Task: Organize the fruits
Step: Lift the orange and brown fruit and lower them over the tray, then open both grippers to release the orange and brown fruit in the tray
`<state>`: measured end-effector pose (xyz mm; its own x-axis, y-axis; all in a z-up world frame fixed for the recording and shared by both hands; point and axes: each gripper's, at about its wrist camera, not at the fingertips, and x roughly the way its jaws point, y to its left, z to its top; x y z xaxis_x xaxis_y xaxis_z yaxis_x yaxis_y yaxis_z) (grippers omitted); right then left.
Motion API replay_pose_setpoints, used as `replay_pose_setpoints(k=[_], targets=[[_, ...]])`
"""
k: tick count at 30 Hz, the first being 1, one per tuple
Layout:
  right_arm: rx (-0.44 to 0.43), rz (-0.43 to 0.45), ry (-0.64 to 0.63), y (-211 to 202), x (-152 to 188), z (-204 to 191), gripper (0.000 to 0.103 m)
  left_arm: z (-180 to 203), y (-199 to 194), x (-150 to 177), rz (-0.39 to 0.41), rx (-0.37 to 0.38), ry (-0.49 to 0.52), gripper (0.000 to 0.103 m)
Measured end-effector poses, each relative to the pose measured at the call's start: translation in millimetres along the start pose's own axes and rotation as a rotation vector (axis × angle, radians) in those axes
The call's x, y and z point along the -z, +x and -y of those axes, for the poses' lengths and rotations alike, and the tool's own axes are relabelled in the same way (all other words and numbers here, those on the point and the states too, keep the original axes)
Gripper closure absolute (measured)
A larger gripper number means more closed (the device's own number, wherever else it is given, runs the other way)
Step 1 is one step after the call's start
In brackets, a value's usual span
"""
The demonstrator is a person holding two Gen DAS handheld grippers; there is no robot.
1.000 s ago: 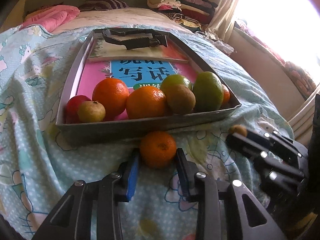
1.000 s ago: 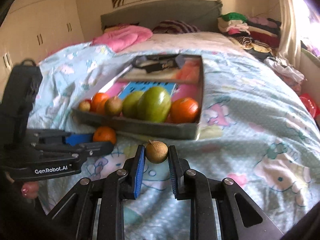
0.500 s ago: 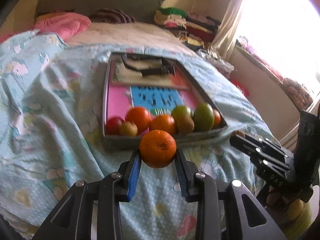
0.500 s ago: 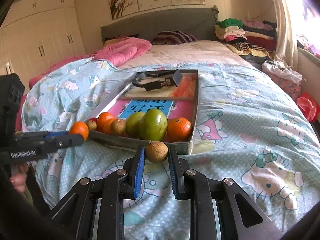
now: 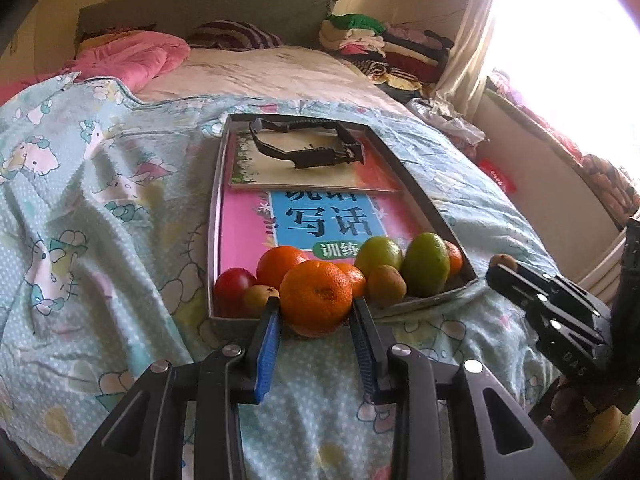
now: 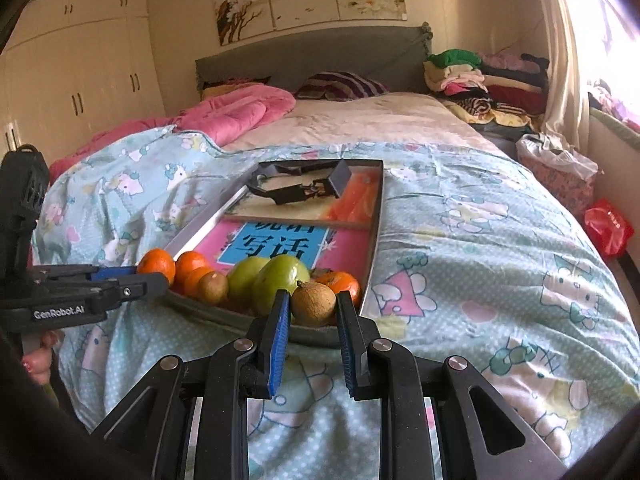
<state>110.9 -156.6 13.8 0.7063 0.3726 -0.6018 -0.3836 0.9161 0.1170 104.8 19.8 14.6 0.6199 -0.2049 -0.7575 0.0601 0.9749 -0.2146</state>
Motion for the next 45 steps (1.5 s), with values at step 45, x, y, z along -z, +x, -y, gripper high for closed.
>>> replay_pose_setpoints(k=[45], targets=[[0.037,-0.025,-0.058,39,3,-2,0.079,0,16,-3,-0.005,-0.033,0.01,0.068]])
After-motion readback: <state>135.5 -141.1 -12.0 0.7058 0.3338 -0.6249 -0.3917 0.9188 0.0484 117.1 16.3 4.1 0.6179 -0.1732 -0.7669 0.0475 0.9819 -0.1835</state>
